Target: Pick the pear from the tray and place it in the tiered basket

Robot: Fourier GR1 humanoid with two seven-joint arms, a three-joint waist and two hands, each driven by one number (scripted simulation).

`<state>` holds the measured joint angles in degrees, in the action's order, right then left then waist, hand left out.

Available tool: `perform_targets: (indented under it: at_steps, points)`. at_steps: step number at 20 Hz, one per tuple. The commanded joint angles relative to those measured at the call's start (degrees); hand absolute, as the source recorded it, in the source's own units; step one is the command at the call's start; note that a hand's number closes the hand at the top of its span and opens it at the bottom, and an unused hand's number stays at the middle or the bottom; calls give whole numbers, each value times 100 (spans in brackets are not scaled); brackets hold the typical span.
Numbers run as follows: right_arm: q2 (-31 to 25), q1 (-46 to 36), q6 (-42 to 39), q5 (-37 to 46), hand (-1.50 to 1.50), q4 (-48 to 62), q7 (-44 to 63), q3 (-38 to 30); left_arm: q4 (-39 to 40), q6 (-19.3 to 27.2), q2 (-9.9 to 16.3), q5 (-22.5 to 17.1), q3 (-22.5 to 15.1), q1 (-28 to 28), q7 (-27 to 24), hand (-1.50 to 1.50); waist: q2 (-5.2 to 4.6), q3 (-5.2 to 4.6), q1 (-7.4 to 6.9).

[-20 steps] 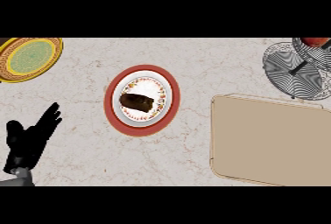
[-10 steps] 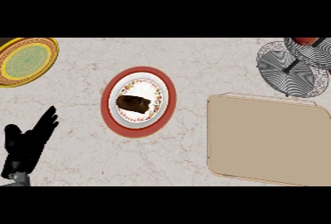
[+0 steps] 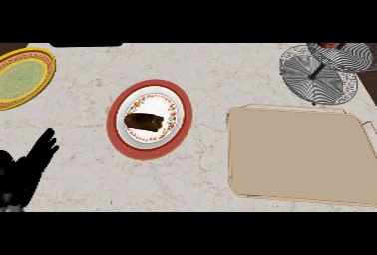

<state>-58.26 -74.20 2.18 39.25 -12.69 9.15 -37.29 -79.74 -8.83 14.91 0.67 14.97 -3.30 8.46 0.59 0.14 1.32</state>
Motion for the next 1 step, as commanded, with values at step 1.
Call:
perform_targets:
  at_steps: [1]
  points:
    - [-395,640,-700,-608,-150,-159,-605,-458,-119,-228,128,-171,99,-196,123,0,12,-10,23]
